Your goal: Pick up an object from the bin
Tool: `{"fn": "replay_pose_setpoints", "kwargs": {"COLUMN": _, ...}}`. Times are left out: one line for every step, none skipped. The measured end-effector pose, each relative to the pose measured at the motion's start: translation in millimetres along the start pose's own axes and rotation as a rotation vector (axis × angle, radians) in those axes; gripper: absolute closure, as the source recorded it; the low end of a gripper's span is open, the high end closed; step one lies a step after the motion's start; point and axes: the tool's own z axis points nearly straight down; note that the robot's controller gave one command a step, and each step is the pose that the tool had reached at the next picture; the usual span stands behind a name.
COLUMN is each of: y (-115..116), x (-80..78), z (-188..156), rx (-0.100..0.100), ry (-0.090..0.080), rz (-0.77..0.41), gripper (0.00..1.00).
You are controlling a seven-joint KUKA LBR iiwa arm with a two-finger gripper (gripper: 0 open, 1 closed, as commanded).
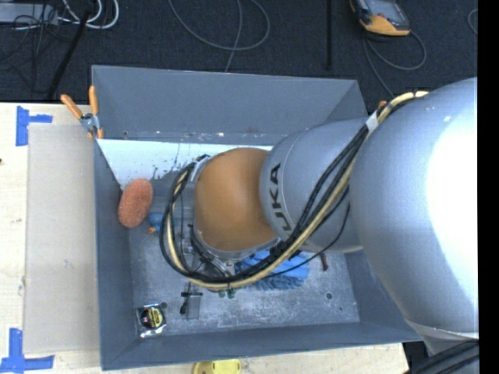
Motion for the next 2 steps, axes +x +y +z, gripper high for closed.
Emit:
{"fn": "replay_pose_setpoints", "kwargs": {"y": 24.0, "x": 14.0, "z": 33.5, "rx": 0.001, "ry": 0.006, "rz": 0.05, "gripper": 0.0}}
{"fn": "replay_pose_setpoints", "kwargs": {"y": 4.2, "x": 22.7, "z": -10.3, "rx": 0.003, "ry": 0.013, "rz": -0.012, "gripper": 0.0}}
